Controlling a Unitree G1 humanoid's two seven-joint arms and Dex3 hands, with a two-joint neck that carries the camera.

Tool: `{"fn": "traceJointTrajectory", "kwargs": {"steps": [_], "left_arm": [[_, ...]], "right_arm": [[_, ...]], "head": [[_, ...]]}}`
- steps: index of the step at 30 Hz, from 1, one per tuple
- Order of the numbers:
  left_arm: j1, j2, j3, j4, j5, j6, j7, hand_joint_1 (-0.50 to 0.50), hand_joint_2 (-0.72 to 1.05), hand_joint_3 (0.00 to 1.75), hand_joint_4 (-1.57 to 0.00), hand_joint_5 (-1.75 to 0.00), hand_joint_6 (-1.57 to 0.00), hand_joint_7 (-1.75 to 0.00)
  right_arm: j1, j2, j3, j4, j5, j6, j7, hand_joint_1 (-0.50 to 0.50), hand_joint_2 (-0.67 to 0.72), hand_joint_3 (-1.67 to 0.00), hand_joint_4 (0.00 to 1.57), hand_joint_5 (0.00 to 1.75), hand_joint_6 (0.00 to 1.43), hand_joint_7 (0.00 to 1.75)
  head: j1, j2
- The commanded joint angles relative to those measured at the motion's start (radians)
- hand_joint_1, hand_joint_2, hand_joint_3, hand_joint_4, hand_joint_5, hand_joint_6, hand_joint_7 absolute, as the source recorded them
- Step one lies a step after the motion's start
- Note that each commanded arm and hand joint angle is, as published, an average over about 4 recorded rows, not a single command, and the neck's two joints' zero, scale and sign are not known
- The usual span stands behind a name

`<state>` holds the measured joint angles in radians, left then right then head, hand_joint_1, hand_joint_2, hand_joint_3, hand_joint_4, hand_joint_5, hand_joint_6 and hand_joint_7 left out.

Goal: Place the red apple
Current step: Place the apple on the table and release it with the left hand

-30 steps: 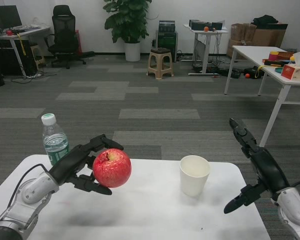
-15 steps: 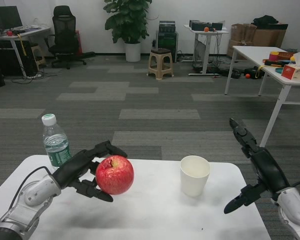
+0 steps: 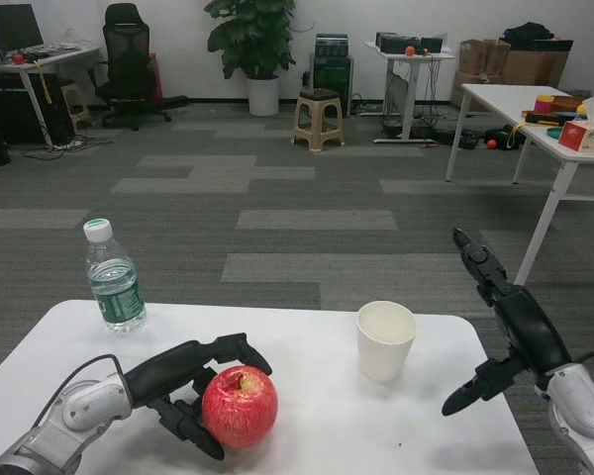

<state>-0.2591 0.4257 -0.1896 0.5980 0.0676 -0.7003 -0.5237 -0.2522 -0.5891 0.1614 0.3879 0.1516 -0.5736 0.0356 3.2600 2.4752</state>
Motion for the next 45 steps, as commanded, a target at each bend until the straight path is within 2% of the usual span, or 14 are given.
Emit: {"fn": "traceJointTrajectory", "kwargs": {"steps": [1, 6, 8, 12, 13, 18, 24, 31, 34, 35, 38, 41, 45], "left_arm": [[0.019, 0.008, -0.024, 0.041, 0.026, 0.005, -0.024, -0.48, 1.05, 0.00, -1.05, -1.75, -1.26, -1.61], [0.020, 0.007, -0.026, 0.055, 0.028, -0.005, -0.024, -0.46, 1.05, 0.00, -0.97, -1.75, -1.23, -1.61], [0.020, 0.007, -0.025, 0.060, 0.030, -0.012, -0.024, -0.46, 1.05, 0.00, -0.88, -1.75, -1.20, -1.61], [0.022, 0.007, -0.022, 0.066, 0.036, -0.024, -0.024, -0.46, 1.05, 0.00, -0.38, -1.75, -1.07, -1.55], [0.023, 0.007, -0.021, 0.066, 0.037, -0.028, -0.024, -0.46, 1.05, 0.00, -0.30, -1.75, -1.03, -1.54], [0.032, 0.007, -0.012, 0.066, 0.052, -0.033, -0.024, -0.46, 1.05, 0.00, -0.05, -1.75, -0.92, -1.41], [0.040, 0.007, -0.004, 0.066, 0.054, -0.032, -0.024, -0.44, 1.05, 0.00, 0.00, -1.75, -0.79, -1.19], [0.051, 0.007, 0.002, 0.067, 0.054, -0.030, -0.024, -0.43, 1.05, 0.04, 0.00, -1.75, -0.76, -1.01], [0.057, 0.007, 0.006, 0.067, 0.054, -0.029, -0.024, -0.43, 1.05, 0.09, 0.00, -1.67, -0.74, -0.93], [0.058, 0.007, 0.008, 0.067, 0.054, -0.029, -0.024, -0.44, 1.05, 0.09, 0.00, -1.59, -0.73, -0.91], [0.063, 0.007, 0.014, 0.067, 0.053, -0.028, -0.024, -0.46, 1.05, 0.09, 0.00, -1.41, -0.73, -0.91], [0.066, 0.007, 0.017, 0.067, 0.051, -0.026, -0.024, -0.46, 1.05, 0.09, 0.00, -1.33, -0.72, -0.87], [0.067, 0.008, 0.020, 0.069, 0.049, -0.024, -0.024, -0.46, 0.96, 0.09, 0.00, -1.18, -0.71, -0.77]], "right_arm": [[-0.021, 0.002, 0.006, 0.002, 0.007, -0.008, -0.005, -0.50, 0.09, 0.00, 0.00, 0.00, 0.00, 0.00], [-0.019, 0.006, 0.006, 0.001, 0.006, -0.008, -0.005, -0.50, 0.09, 0.00, 0.00, 0.00, 0.00, 0.00], [-0.019, 0.008, 0.006, 0.000, 0.007, -0.008, -0.005, -0.50, 0.09, 0.00, 0.00, 0.00, 0.00, 0.00], [-0.018, 0.011, 0.006, 0.000, 0.008, -0.008, -0.005, -0.50, 0.09, 0.00, 0.00, 0.00, 0.00, 0.00], [-0.017, 0.012, 0.006, 0.000, 0.007, -0.008, -0.005, -0.50, 0.09, 0.00, 0.00, 0.00, 0.00, 0.00], [-0.014, 0.014, 0.006, 0.000, 0.008, -0.009, -0.005, -0.50, 0.09, -0.04, 0.00, 0.00, 0.00, 0.05], [-0.012, 0.014, 0.010, -0.003, 0.007, -0.008, -0.005, -0.50, 0.09, 0.00, 0.00, 0.00, 0.00, 0.00], [-0.009, 0.015, 0.011, -0.007, 0.006, -0.008, -0.005, -0.50, 0.09, 0.00, 0.00, 0.00, 0.00, 0.00], [-0.007, 0.016, 0.012, -0.009, 0.008, -0.009, -0.005, -0.50, 0.09, 0.00, 0.00, 0.00, 0.00, 0.00], [-0.006, 0.016, 0.012, -0.010, 0.008, -0.009, -0.005, -0.50, 0.09, 0.00, 0.00, 0.00, 0.00, 0.00], [-0.005, 0.018, 0.012, -0.012, 0.008, -0.008, -0.005, -0.50, 0.09, 0.00, 0.00, 0.00, 0.00, 0.00], [-0.004, 0.019, 0.012, -0.012, 0.006, -0.008, -0.005, -0.50, 0.09, 0.00, 0.00, 0.00, 0.00, 0.00], [-0.002, 0.021, 0.012, -0.014, 0.006, -0.008, -0.005, -0.50, 0.09, 0.00, 0.00, 0.00, 0.00, 0.00]], "head": [[-0.001, -0.005], [0.001, -0.014], [0.003, -0.018], [0.007, -0.025], [0.008, -0.027], [0.011, -0.032], [0.014, -0.037], [0.019, -0.040], [0.023, -0.041], [0.023, -0.041], [0.025, -0.041], [0.026, -0.043], [0.028, -0.044]]}}
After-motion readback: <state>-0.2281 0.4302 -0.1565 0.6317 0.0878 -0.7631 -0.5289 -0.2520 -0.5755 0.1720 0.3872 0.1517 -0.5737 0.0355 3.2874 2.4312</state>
